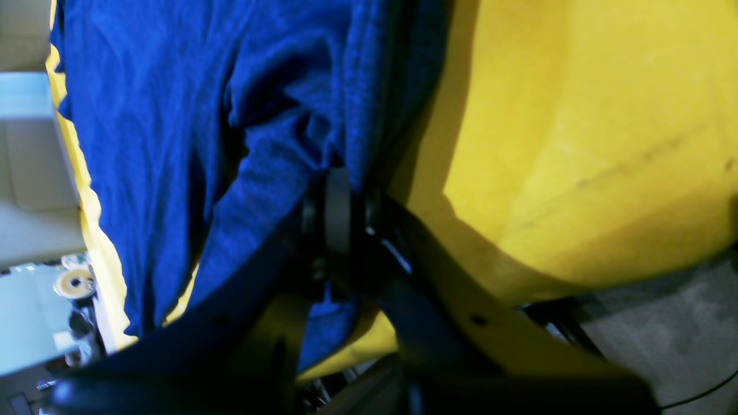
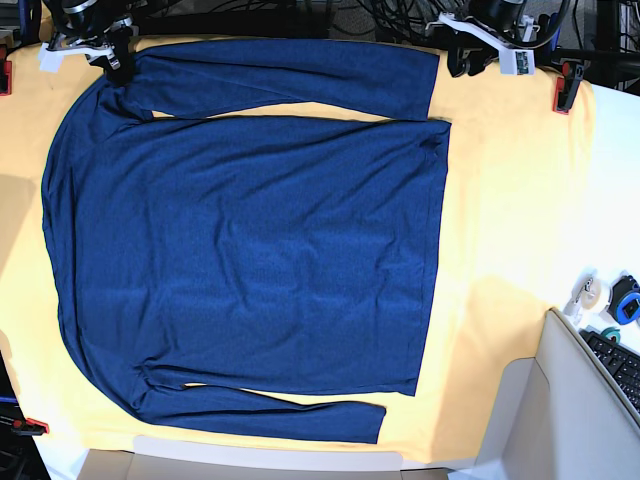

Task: Fold the T-shirt properly
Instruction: 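Lower both grippers to the shirt's collar-edge corners and grasp them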

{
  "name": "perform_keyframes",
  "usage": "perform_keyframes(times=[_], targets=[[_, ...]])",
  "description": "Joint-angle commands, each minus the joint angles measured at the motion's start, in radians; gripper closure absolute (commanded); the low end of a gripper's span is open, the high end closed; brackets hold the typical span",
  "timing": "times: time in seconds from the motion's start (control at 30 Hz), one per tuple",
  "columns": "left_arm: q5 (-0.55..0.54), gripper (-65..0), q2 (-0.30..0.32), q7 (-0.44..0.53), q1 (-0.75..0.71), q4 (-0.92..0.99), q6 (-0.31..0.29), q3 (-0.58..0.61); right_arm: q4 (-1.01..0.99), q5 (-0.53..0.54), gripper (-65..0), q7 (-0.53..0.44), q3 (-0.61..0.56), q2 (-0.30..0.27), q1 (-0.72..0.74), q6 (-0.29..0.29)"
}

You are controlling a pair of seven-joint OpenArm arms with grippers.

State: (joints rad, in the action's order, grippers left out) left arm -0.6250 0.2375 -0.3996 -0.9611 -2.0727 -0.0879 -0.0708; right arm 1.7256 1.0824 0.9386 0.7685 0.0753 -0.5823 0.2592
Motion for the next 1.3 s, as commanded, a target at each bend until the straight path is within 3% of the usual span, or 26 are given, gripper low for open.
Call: perform_keyframes(times=[0.0, 0.1, 0.17, 0.27, 0.37, 0.5, 0.7, 0.87, 1.27], targets=[[-0.06, -16.5, 0.004, 0.001, -0.015, -0.019, -0.043, -0.036, -0.002, -0.058, 0.0, 0.055, -0.017, 0.001, -0.014, -0.019], [-0.235, -16.6, 0.007, -0.124, -0.008, -0.018, -0.138, -0.129, -0.002, -0.058, 0.0, 0.053, -0.025, 0.001, -0.015, -0.019], [-0.342, -16.8, 0.036, -0.272, 0.035, -0.016, -0.215, -0.194, -0.002, -0.058, 0.0, 0.053, -0.027, 0.001, -0.015, -0.019], [-0.465, -21.4, 0.059, -0.526, 0.135, 0.007, -0.269, -0.263, -0.002, -0.058, 0.0, 0.053, -0.027, -0.001, -0.015, -0.019], [-0.508, -25.6, 0.05, -0.714, 0.23, 0.028, -0.327, -0.346, -0.002, -0.058, 0.0, 0.053, -0.027, 0.001, -0.015, -0.019], [-0.503, -25.7, 0.026, -0.844, 0.319, 0.044, -0.358, -0.412, -0.002, -0.058, 0.0, 0.055, -0.027, 0.002, -0.015, -0.019], [-0.503, -25.7, 0.026, -0.922, 0.39, 0.177, -0.356, -0.41, -0.002, -0.058, 0.0, 0.052, -0.027, 0.002, -0.018, -0.019], [-0.503, -25.7, 0.026, -0.916, 0.391, 0.292, -0.356, -0.401, -0.002, -0.058, 0.0, 0.052, -0.027, 0.002, -0.018, -0.019], [-0.502, -25.7, 0.024, -0.865, 0.39, 0.343, -0.356, -0.237, -0.002, -0.092, 0.0, 0.053, -0.027, 0.002, -0.015, -0.019]])
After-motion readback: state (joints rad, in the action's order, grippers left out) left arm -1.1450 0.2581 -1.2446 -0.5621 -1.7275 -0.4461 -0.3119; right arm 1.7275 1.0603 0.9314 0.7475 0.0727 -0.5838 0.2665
